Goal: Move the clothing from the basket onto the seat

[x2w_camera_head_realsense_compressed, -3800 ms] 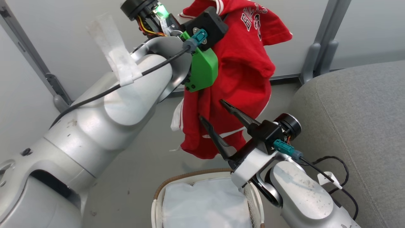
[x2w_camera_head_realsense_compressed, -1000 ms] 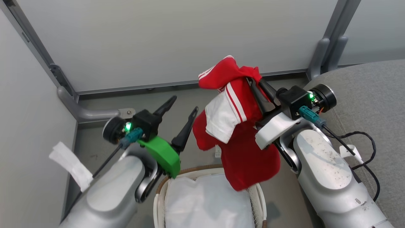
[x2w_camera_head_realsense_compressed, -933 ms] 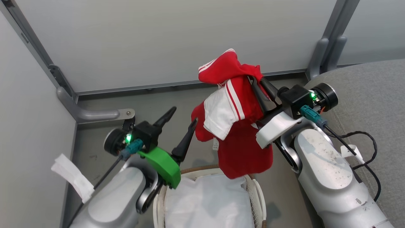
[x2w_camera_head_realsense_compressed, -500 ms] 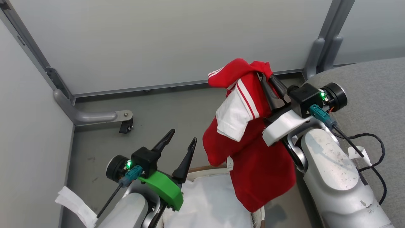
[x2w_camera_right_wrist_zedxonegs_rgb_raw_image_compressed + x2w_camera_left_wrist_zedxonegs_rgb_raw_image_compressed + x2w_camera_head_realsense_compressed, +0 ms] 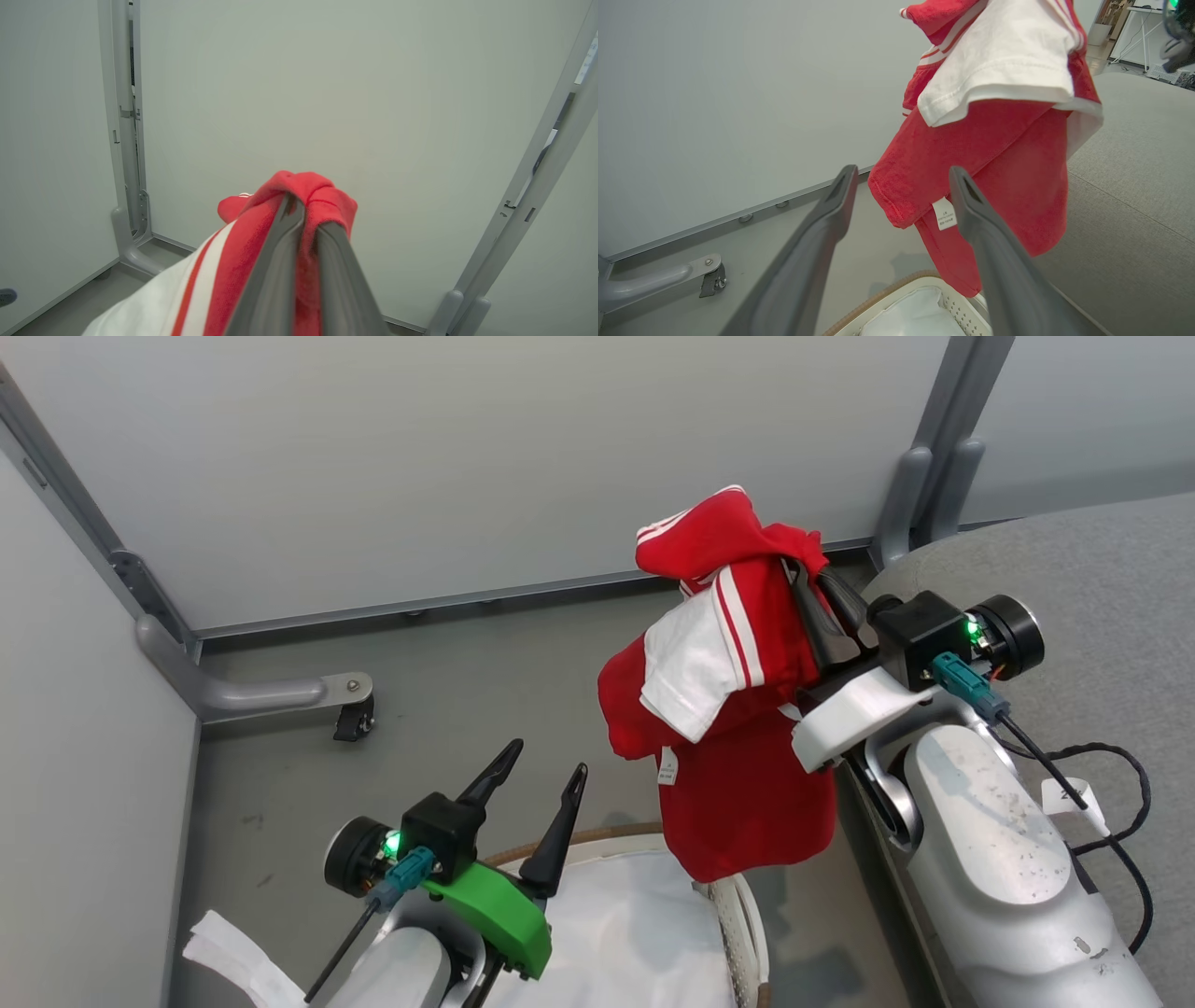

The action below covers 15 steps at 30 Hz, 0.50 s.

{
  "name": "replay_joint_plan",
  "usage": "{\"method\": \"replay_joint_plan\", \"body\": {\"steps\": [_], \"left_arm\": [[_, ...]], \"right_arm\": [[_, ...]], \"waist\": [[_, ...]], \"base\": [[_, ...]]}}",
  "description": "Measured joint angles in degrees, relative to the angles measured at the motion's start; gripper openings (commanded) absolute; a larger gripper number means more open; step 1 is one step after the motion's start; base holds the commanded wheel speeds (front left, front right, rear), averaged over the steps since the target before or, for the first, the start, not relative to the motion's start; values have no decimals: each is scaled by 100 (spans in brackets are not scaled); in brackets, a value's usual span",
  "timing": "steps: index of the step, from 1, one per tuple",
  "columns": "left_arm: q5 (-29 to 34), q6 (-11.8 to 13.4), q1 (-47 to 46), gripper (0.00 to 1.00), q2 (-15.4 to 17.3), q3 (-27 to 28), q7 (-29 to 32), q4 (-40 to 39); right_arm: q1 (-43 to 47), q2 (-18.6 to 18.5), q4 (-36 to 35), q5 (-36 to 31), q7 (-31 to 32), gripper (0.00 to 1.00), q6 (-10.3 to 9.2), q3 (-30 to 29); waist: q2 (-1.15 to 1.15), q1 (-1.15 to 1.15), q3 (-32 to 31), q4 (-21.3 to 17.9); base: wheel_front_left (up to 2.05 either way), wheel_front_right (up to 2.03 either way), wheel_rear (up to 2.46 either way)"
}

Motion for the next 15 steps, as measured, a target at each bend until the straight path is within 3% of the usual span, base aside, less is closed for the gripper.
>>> {"method": "replay_joint_plan", "body": {"steps": [8, 15], "left_arm": [[66, -7, 15, 100, -35, -34, 1, -63], [122, -7, 7, 100, -64, -47, 0, -111]], "right_arm": [[-125, -2, -12, -101, 0, 0, 0, -137], [-242, 0, -11, -223, 0, 0, 1, -208]], "waist": [[0, 0, 90, -346], [0, 0, 217, -905]], "base": [[0, 0, 0], [0, 0, 0]]}}
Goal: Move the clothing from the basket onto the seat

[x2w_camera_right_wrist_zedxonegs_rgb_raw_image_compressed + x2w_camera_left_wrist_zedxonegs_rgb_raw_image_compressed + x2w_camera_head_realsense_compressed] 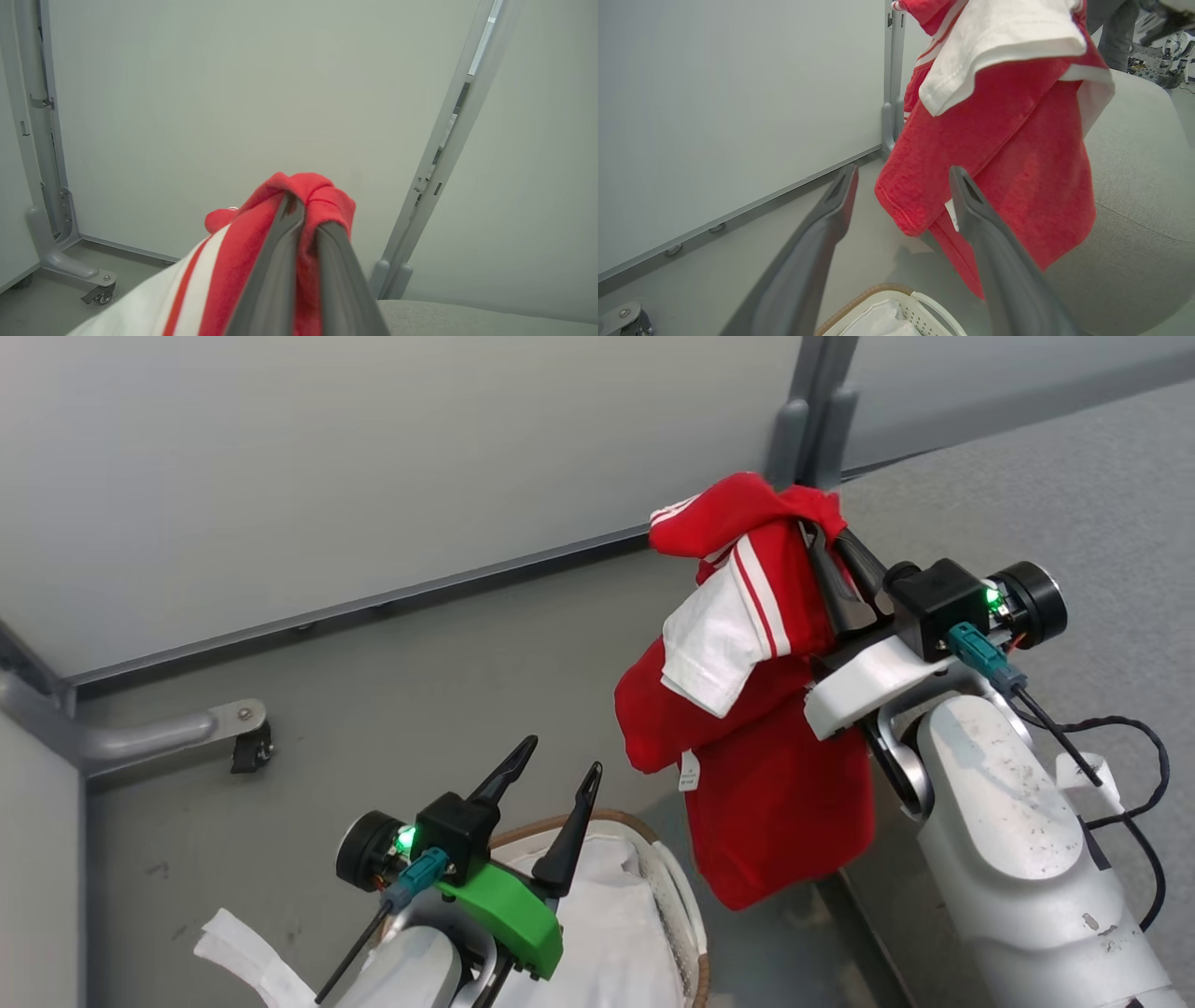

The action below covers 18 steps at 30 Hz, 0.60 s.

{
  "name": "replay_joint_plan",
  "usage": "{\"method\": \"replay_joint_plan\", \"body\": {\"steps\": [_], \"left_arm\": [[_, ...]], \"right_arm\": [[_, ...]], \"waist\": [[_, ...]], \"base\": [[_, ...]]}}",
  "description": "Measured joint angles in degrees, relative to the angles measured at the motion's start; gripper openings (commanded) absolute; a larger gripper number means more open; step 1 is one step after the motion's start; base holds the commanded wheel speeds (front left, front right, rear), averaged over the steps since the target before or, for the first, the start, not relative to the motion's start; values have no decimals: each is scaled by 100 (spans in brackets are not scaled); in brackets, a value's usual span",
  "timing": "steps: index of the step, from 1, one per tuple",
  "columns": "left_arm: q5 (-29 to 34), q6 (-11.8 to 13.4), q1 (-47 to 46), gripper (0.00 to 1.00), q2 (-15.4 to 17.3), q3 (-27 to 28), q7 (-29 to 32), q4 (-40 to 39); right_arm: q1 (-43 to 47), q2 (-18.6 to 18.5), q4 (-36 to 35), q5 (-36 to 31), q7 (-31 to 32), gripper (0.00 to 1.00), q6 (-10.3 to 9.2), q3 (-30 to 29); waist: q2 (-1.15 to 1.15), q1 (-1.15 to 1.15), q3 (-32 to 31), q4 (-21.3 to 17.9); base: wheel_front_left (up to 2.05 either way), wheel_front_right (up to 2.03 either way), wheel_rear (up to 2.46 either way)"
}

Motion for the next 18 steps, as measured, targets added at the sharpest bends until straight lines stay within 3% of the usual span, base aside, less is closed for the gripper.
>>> {"method": "replay_joint_plan", "body": {"steps": [8, 18], "left_arm": [[93, 0, -133, 100, 32, -149, 0, 4], [90, 0, -357, 100, 126, -423, 0, 24]], "right_arm": [[-35, -5, -25, -70, 0, 0, 0, -215], [-76, -7, -101, -23, 0, 0, 0, -369]], "waist": [[0, 0, 229, -825], [0, 0, 584, -1414]], "base": [[0, 0, 0], [0, 0, 0]]}}
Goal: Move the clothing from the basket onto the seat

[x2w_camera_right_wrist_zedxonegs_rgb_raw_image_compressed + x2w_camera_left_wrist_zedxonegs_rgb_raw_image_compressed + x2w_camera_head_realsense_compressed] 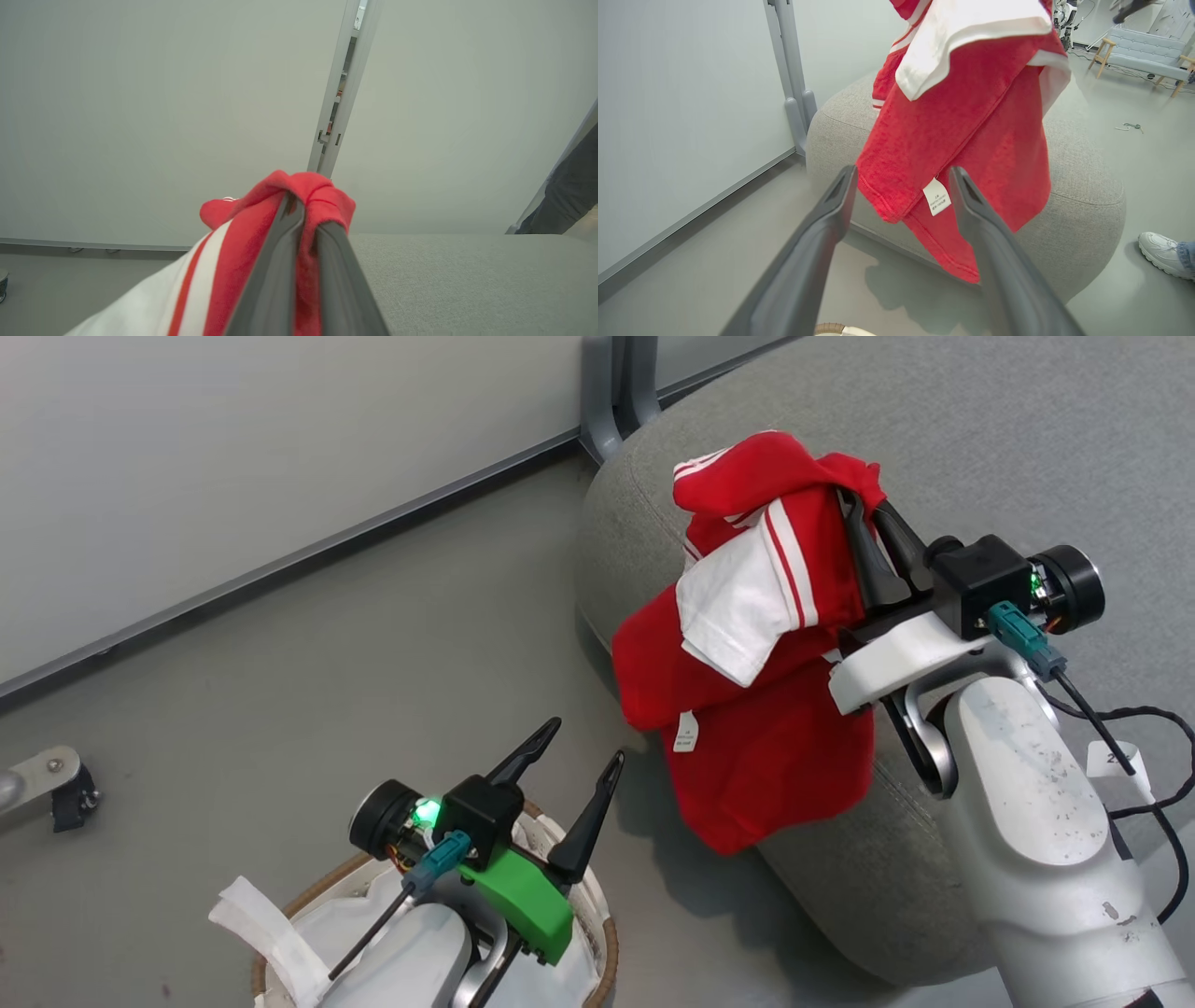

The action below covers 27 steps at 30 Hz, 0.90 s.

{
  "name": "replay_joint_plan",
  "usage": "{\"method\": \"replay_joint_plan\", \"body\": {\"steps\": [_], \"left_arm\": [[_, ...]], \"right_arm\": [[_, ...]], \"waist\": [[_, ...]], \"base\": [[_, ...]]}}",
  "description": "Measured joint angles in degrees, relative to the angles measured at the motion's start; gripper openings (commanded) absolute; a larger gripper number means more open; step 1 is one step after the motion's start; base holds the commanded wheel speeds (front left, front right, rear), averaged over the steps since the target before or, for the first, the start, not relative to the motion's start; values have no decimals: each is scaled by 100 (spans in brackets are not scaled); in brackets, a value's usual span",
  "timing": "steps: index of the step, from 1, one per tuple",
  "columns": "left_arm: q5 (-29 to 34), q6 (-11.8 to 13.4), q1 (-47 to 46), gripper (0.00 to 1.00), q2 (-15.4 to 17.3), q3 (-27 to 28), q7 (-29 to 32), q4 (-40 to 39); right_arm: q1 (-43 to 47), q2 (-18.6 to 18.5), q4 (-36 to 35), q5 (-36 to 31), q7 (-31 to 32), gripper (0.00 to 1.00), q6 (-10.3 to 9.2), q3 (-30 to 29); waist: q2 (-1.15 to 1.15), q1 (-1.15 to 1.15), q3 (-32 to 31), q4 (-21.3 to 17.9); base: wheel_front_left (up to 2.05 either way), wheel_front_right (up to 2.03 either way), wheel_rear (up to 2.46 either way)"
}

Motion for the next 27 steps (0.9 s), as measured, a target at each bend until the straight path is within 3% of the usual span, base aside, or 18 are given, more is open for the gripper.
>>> {"method": "replay_joint_plan", "body": {"steps": [13, 19, 27], "left_arm": [[33, 0, -339, 100, 132, -196, 0, 19], [78, 0, -615, 100, 158, -314, 0, 8], [193, 0, -1083, 100, 221, -483, 0, 19]], "right_arm": [[-676, 1, 12, -96, 0, 0, 0, -296], [-1734, 1, 282, -639, -1, 0, 0, -687], [-3410, -62, 722, -1777, 250, 0, 0, -1624]], "waist": [[0, 0, 530, -106], [0, 0, 890, -22], [0, 0, 1535, 197]], "base": [[0, 0, 0], [0, 0, 0], [0, 0, 0]]}}
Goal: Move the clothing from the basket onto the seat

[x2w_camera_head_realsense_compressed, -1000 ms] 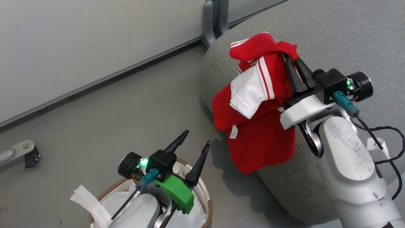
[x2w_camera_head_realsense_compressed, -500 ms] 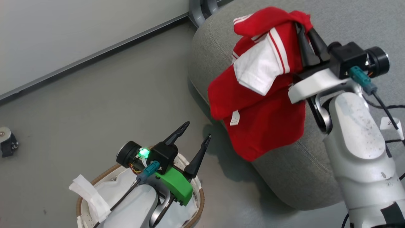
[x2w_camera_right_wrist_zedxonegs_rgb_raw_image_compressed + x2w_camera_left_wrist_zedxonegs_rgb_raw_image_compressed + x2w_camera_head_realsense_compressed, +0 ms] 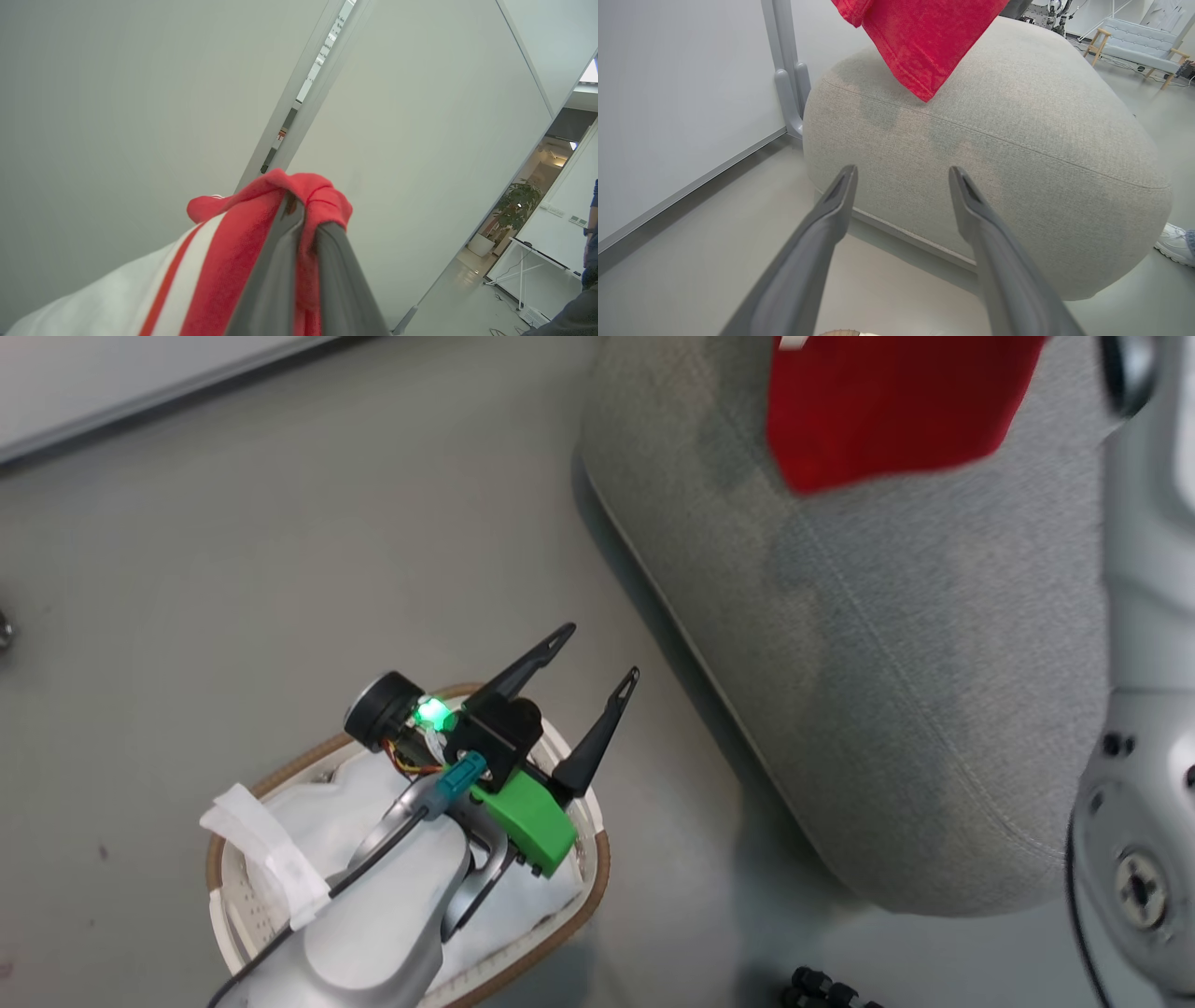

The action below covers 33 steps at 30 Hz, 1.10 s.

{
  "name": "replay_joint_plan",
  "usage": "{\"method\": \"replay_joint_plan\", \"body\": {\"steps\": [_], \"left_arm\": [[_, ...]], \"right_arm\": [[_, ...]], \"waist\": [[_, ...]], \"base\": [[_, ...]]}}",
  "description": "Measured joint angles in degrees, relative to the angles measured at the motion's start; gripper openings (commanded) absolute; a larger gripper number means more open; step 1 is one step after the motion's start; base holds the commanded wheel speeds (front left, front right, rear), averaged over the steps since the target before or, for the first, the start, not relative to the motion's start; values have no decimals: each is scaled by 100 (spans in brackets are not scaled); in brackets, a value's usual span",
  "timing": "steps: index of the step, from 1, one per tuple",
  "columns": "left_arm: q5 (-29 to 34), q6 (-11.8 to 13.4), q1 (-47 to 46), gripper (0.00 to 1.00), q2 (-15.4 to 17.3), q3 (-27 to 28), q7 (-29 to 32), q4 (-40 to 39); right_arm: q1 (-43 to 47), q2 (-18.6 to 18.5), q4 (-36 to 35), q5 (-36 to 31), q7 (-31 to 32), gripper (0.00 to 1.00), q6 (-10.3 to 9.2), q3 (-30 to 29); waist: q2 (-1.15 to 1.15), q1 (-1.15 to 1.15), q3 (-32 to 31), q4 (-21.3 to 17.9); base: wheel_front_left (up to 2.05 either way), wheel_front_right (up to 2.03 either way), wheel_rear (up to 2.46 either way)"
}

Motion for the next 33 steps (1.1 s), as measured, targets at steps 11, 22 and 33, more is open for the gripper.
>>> {"method": "replay_joint_plan", "body": {"steps": [11, 22, 33], "left_arm": [[145, 0, -470, 100, 41, 73, 0, -112], [218, 0, -646, 100, 59, 142, 0, -200], [301, 3, -650, 100, 56, 320, 0, -263]], "right_arm": [[-814, -877, 593, -637, 165, 0, 0, -1388], [-252, -1022, 1679, -1170, 32, 0, 0, -2294], [287, -946, 2226, -1462, -210, 71, 0, -2664]], "waist": [[0, 1, 907, 485], [0, 1, 1571, 787], [0, 0, 1611, 808]], "base": [[0, 0, 0], [0, 0, 0], [0, 0, 0]]}}
